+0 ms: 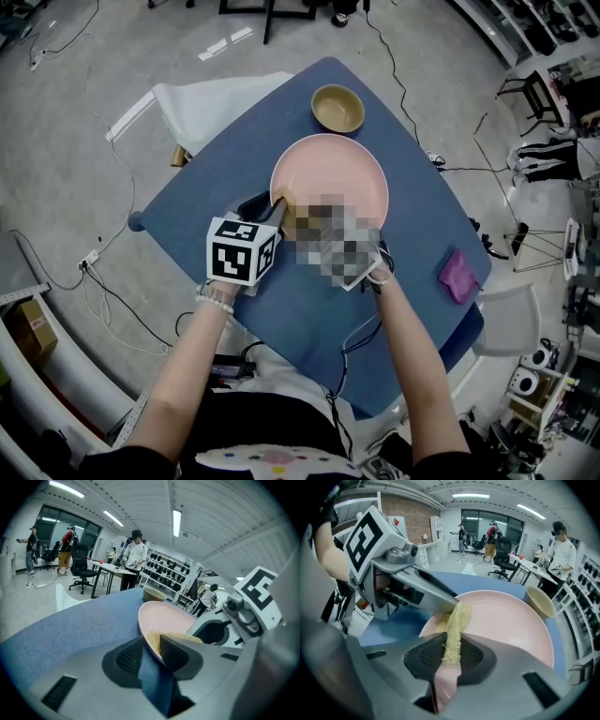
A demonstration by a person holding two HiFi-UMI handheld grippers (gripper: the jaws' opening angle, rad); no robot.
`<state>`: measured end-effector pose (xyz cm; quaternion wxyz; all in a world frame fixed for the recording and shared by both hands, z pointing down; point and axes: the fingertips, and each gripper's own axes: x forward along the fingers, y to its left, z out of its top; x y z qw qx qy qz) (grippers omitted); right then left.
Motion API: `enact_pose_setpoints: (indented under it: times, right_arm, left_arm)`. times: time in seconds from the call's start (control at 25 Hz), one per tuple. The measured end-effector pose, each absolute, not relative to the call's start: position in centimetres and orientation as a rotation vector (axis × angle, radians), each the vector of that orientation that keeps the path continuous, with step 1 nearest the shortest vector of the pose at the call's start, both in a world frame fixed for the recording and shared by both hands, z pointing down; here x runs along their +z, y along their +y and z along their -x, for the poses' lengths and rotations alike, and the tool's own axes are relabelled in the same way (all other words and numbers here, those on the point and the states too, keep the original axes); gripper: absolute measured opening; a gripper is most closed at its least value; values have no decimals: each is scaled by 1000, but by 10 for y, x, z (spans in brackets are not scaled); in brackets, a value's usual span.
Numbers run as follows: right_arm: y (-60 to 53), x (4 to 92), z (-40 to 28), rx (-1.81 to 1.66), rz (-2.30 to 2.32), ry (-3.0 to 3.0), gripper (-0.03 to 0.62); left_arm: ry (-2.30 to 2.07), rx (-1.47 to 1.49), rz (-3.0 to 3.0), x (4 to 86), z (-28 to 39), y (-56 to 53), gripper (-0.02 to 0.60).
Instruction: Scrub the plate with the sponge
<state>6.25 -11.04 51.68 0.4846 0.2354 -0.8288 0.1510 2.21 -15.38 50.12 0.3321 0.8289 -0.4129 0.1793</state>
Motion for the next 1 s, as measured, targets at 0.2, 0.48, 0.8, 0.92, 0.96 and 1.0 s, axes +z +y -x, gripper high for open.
enact_pose_setpoints:
  times: [0.2, 0.48, 0.8, 0.92, 0.96, 1.0]
  right_arm:
    - [-94, 519, -74, 347, -481, -1968, 60]
    - [-76, 519, -104, 308, -401, -1865, 59]
    - [-74, 521, -140, 331, -443, -1763, 60]
    - [-76, 521, -152, 330, -478, -1714, 60]
    - [-78, 521, -158, 325, -494, -1693, 60]
    - [-80, 521, -163, 320, -512, -1673, 60]
  left_arm:
    - [-1072, 471, -2155, 503, -22, -155, 126]
    - [-1059, 479, -2159, 502, -23, -154, 123]
    - [-1046, 491, -2174, 503, -23, -154, 123]
    - [-1046, 497, -2182, 503, -23, -153, 123]
    - [-1046, 498, -2184, 503, -23, -153, 123]
    - [-1046, 498, -2186, 503, -23, -153, 123]
